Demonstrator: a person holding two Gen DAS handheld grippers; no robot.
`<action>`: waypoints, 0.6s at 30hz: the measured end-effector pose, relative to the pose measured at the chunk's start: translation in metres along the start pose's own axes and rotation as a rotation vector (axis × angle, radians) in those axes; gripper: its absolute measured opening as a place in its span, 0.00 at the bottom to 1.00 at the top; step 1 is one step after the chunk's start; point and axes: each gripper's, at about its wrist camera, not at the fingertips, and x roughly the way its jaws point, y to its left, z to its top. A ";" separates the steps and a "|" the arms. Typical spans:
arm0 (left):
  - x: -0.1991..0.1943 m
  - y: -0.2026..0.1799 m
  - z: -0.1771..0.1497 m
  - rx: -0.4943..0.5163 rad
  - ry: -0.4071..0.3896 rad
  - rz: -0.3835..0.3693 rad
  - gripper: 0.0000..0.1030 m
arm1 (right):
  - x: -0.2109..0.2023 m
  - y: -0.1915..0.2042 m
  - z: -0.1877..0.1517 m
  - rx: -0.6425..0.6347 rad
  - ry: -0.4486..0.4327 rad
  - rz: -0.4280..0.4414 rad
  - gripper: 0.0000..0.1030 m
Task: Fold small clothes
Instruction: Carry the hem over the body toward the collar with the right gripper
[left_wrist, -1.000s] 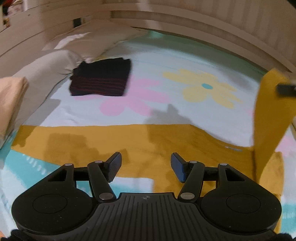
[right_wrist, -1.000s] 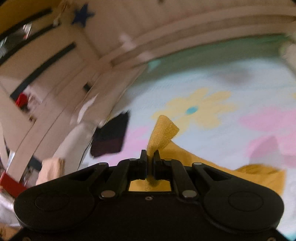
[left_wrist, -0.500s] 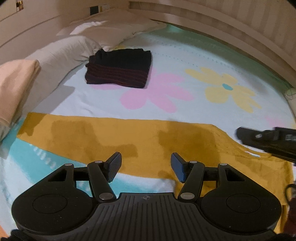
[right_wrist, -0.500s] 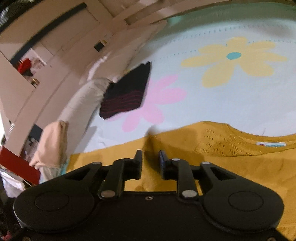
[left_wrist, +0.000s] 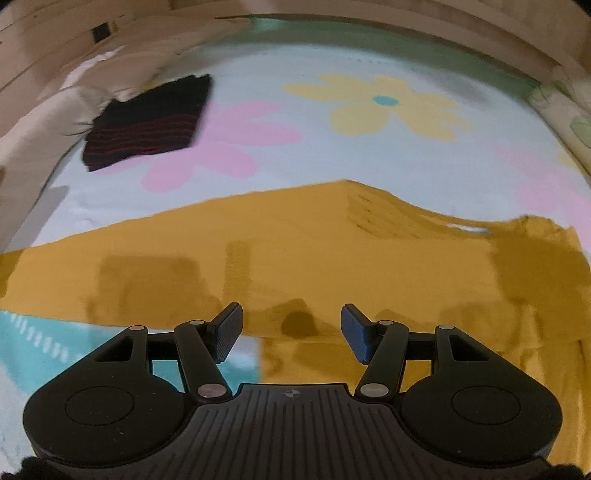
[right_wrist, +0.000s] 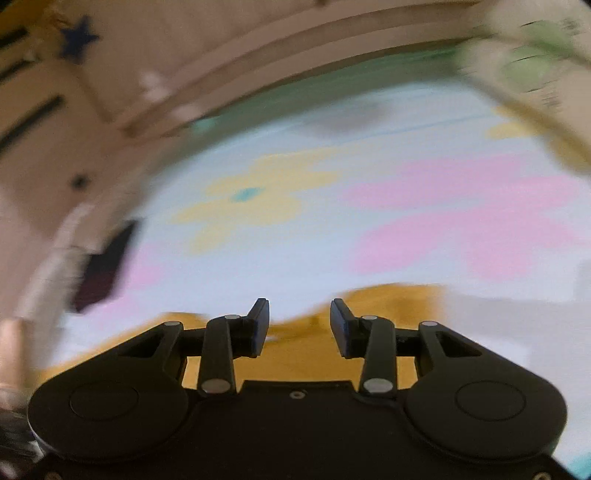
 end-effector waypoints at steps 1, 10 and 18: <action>0.002 -0.004 0.000 0.003 0.004 -0.006 0.56 | 0.001 -0.009 -0.002 -0.001 0.003 -0.031 0.47; 0.009 -0.024 -0.001 0.033 0.004 0.000 0.56 | 0.027 -0.025 -0.012 -0.032 0.092 -0.028 0.47; 0.012 -0.027 0.000 0.044 0.009 0.009 0.56 | 0.035 -0.045 -0.012 0.026 0.117 -0.060 0.50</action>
